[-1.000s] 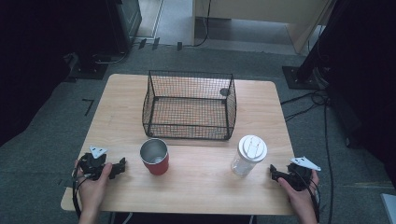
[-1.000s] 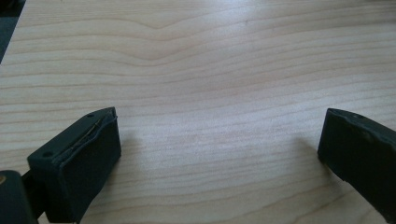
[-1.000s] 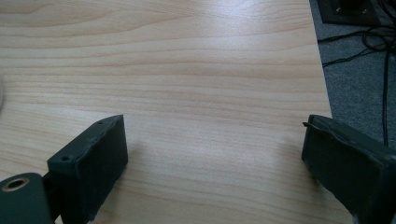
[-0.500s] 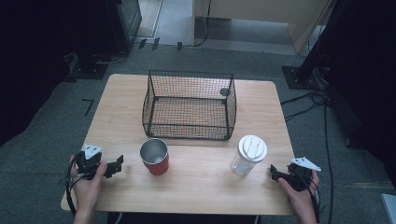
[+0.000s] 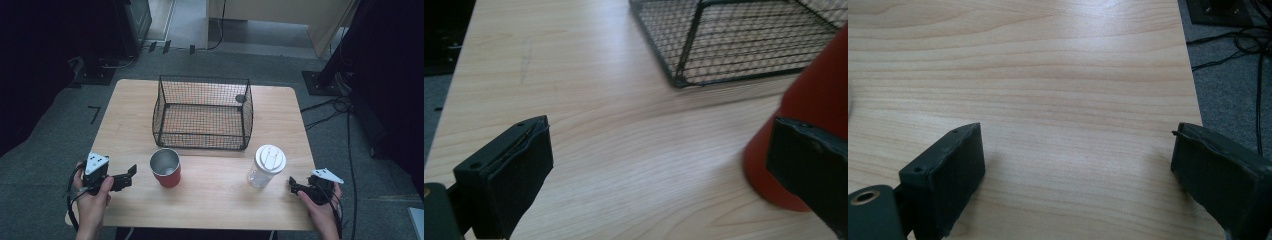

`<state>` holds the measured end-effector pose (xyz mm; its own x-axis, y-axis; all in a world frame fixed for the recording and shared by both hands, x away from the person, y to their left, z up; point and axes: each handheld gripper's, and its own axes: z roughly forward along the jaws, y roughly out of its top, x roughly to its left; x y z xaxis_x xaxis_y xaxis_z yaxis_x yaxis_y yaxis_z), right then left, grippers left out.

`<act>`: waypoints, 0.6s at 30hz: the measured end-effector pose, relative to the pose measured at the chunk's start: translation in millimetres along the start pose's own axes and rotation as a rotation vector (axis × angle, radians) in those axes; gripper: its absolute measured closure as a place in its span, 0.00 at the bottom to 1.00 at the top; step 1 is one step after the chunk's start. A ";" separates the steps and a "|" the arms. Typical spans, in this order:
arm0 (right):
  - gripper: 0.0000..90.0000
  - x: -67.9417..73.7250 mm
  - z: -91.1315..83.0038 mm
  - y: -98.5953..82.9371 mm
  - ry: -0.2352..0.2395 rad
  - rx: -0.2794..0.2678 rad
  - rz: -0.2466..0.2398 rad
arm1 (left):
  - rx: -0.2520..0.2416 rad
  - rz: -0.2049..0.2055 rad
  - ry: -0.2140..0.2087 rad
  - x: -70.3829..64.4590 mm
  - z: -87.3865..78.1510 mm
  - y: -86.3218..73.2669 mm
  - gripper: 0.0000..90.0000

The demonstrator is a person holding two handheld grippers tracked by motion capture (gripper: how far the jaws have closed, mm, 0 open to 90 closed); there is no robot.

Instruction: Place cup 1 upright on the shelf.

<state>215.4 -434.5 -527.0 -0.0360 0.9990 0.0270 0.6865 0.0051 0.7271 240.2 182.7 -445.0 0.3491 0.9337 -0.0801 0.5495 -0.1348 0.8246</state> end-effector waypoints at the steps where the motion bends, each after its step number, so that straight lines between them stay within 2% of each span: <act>1: 0.08 0.2 0.6 0.7 0.001 0.002 0.002 | -0.007 0.001 -0.006 -3.2 -1.7 1.6 0.00; 11: 0.08 -0.5 2.4 2.2 0.004 -0.001 -0.005 | -0.051 0.040 -0.068 -34.5 -13.3 15.1 0.00; 18: 0.08 -0.5 2.4 2.3 0.004 -0.001 -0.005 | -0.054 0.051 -0.105 -54.1 -9.3 19.7 0.00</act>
<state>218.7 -434.9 -527.0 -0.0423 0.9988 0.0259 0.6857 0.0102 0.7279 225.1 132.6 -419.2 0.4550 0.8856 -0.0931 0.4881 -0.1606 0.8579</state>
